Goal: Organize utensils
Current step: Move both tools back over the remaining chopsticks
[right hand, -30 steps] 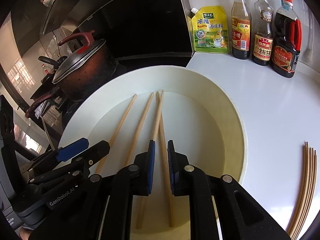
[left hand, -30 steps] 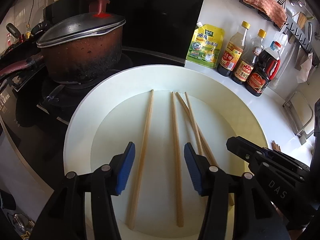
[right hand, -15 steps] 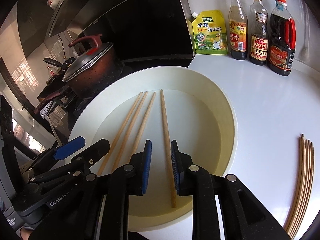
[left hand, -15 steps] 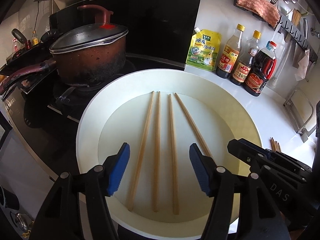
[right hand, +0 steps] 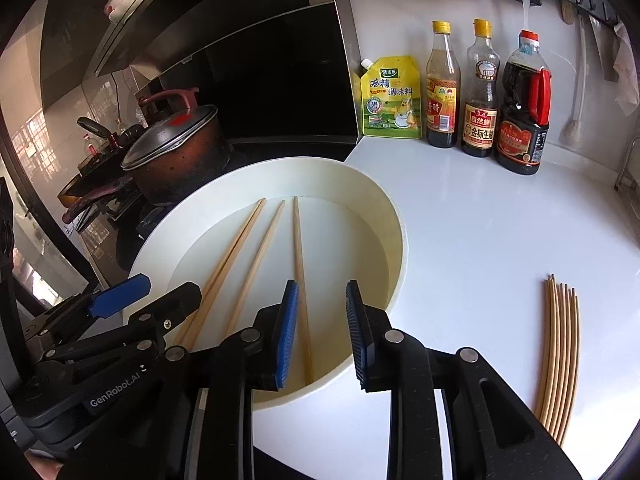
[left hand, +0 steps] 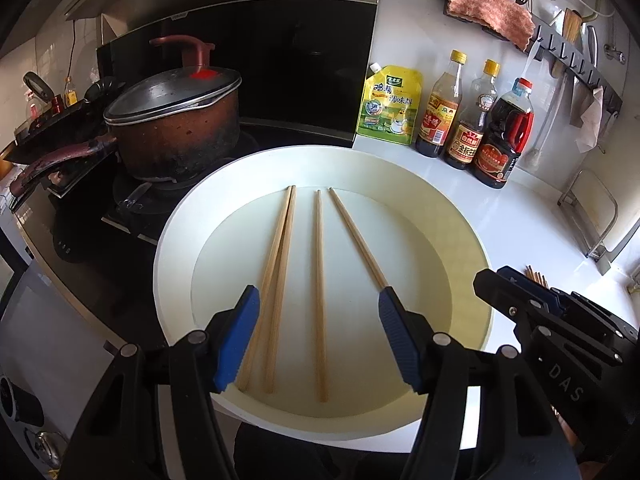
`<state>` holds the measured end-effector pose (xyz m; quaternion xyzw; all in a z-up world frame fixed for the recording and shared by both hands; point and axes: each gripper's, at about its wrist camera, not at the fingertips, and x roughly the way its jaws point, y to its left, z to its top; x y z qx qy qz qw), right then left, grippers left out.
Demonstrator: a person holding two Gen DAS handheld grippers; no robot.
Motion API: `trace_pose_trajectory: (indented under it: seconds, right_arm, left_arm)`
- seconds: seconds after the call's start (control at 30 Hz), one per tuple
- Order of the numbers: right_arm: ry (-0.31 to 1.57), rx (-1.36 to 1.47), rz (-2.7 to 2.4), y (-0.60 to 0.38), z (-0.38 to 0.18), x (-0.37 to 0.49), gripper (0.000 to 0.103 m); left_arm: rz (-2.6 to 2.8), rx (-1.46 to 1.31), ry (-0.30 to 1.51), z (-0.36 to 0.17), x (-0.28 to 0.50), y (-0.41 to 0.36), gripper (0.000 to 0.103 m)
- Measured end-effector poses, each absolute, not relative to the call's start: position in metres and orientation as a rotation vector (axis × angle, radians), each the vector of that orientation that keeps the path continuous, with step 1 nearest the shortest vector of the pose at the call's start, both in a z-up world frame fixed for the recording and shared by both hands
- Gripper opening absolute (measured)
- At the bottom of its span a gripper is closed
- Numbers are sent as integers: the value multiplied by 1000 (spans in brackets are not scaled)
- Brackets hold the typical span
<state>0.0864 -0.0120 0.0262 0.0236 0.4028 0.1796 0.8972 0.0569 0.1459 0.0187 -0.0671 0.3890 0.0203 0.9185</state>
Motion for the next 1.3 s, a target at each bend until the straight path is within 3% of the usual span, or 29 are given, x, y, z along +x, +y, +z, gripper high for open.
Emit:
trace_pose_trajectory:
  seconds: [0.53,1.3]
  right_arm:
    - [792,103,285,-79,31,51,31]
    - [846,165,-34,-235,-9,3,44]
  left_arm:
    - [-39,-75,773,26,31,83,68]
    - [-265,45,828,-1,27,-46,77]
